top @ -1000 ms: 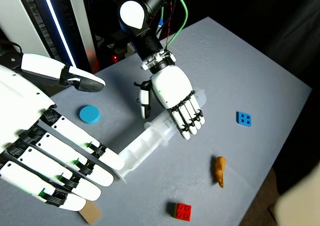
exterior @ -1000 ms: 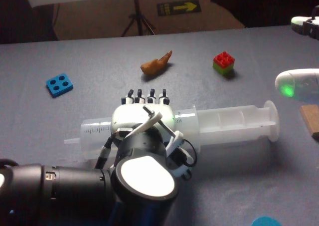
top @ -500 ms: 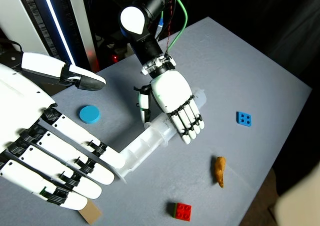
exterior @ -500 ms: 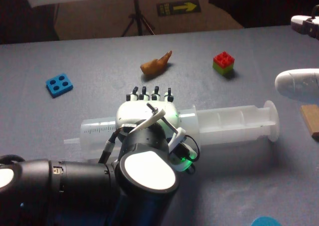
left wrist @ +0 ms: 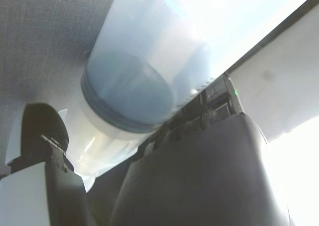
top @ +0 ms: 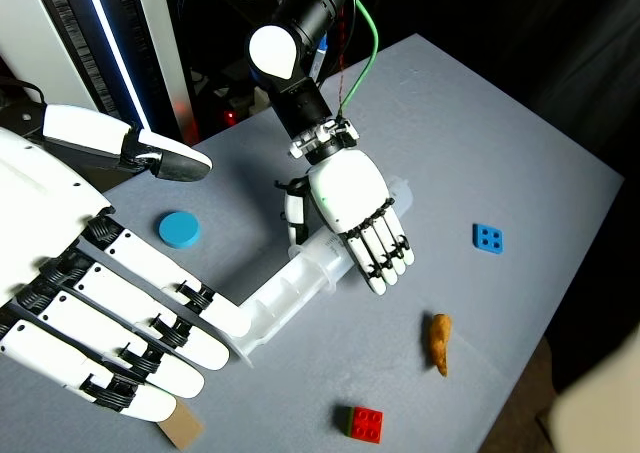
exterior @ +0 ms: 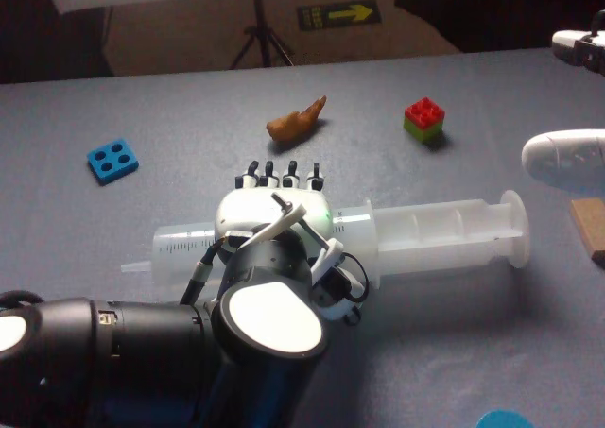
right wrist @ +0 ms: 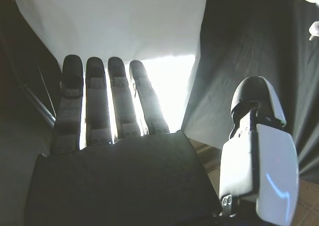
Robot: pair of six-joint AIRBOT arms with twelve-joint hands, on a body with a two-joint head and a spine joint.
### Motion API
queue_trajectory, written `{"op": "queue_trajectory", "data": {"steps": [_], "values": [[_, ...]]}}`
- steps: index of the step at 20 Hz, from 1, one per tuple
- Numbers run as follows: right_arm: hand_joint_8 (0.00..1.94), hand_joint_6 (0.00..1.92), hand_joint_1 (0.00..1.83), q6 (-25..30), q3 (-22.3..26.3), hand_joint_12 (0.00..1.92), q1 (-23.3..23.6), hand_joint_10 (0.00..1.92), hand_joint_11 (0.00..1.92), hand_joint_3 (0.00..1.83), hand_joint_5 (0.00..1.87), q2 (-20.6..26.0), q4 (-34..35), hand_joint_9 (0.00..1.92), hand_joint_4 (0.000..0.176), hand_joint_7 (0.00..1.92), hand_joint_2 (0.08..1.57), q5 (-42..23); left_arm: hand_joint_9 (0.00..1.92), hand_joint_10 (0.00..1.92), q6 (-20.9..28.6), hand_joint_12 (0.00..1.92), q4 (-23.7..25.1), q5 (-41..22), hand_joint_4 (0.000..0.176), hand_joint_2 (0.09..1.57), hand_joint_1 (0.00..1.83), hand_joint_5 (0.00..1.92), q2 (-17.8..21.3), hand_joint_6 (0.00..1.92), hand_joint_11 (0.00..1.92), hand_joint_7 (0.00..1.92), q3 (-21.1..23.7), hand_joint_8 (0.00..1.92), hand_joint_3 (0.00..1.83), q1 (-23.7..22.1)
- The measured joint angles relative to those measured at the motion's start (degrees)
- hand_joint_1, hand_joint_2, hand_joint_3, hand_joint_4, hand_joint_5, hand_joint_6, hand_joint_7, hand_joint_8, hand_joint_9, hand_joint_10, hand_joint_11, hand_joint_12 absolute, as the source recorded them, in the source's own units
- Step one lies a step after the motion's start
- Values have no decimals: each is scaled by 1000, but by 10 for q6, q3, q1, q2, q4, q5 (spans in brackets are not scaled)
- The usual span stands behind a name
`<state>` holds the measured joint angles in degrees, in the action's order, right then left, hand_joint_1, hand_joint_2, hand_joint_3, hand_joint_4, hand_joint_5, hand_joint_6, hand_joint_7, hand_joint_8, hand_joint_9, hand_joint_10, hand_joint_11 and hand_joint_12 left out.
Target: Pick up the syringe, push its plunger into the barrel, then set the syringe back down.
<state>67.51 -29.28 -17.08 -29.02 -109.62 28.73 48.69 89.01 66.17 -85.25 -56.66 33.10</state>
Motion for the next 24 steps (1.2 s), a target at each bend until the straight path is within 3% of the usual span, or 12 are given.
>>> {"op": "queue_trajectory", "data": {"steps": [9, 11, 12, 13, 14, 15, 16, 17, 18, 19, 21, 24], "values": [[0, 1, 8, 0, 0, 454, 0, 0, 0, 1, 108, 0, -1, 134, 0, 126, 1025, 1, 93, 13, 9, 45, 7, 0, 0, 1070, 706, 178, -2, 12, 67, 89, -4, 10, 9, 3], [1, 2, 12, 0, 0, 431, 0, 2, 0, 0, 103, 0, -1, 128, 0, 127, 1026, 1, 238, 7, 11, 574, 10, 0, 0, 1079, 852, 316, -2, 10, 2, 225, -5, 12, 1, 4], [1, 2, 12, 0, 0, 431, 0, 2, 0, 0, 103, 0, -1, 128, 0, 127, 1026, 2, 238, 7, 12, 574, 12, 0, 0, 1079, 852, 316, -2, 10, 2, 225, -5, 12, 1, 4], [1, 3, 23, 0, 0, 408, 0, 1, 0, 1, 109, 0, -1, 129, 0, 126, 1032, 3, 456, 24, 15, 966, 16, -2, 0, 1127, 1104, 508, -2, 14, 76, 427, -5, 7, 3, 4], [1, 3, 23, 0, 0, 408, 0, 1, 0, 1, 109, 0, -1, 129, 0, 126, 1032, 5, 456, 24, 21, 966, 18, -6, 0, 1127, 1104, 508, -3, 14, 76, 427, -5, 7, 3, 4], [1, 3, 5, 0, 0, 401, 0, 2, 0, 0, 110, 0, -1, 131, 0, 129, 1031, 5, 773, 79, 22, 976, 24, -9, 0, 1196, 1139, 787, -3, 972, 372, 777, -5, 45, 0, 4], [1, 3, 5, 0, 0, 401, 0, 2, 0, 0, 110, 0, -1, 131, 0, 129, 1031, 5, 773, 79, 21, 976, 28, -10, 0, 1196, 1139, 787, -3, 972, 372, 777, -5, 45, 0, 4], [1, 1, 0, 0, 0, 376, 0, 0, 0, 0, 92, 0, 0, 113, 0, 109, 1017, 5, 715, 1433, 18, 1142, 32, -9, 0, 1215, 1338, 685, -3, 1328, 475, 808, -5, 1200, 5, 4], [3, 4, 0, 0, 0, 308, 0, 3, 0, 0, 76, 0, 0, 97, 0, 96, 1019, 5, 797, 1354, 16, 1645, 33, -9, 0, 1213, 1453, 650, -3, 1283, 557, 736, -3, 1299, 1, 4], [3, 4, 0, 0, 0, 317, 0, 5, 0, 0, 75, 0, -1, 101, 0, 98, 1022, 5, 809, 1361, 18, 1733, 31, -8, 0, 1216, 1477, 675, -3, 1249, 579, 660, -3, 1385, 1, 4], [3, 2, 21, 0, 0, 420, 0, 8, 0, 4, 85, 0, 0, 125, 0, 116, 1036, 5, 775, 1437, 25, 1726, 26, -4, 0, 1214, 1484, 799, -3, 1116, 567, 612, -3, 1443, 0, 4], [1, 0, 0, 0, 0, 369, 0, 2, 0, 3, 44, 0, 0, 102, 0, 85, 1044, 5, 799, 1417, 24, 1666, 29, -6, 0, 1193, 1487, 848, -3, 1085, 604, 664, -3, 1366, 0, 4]]}}
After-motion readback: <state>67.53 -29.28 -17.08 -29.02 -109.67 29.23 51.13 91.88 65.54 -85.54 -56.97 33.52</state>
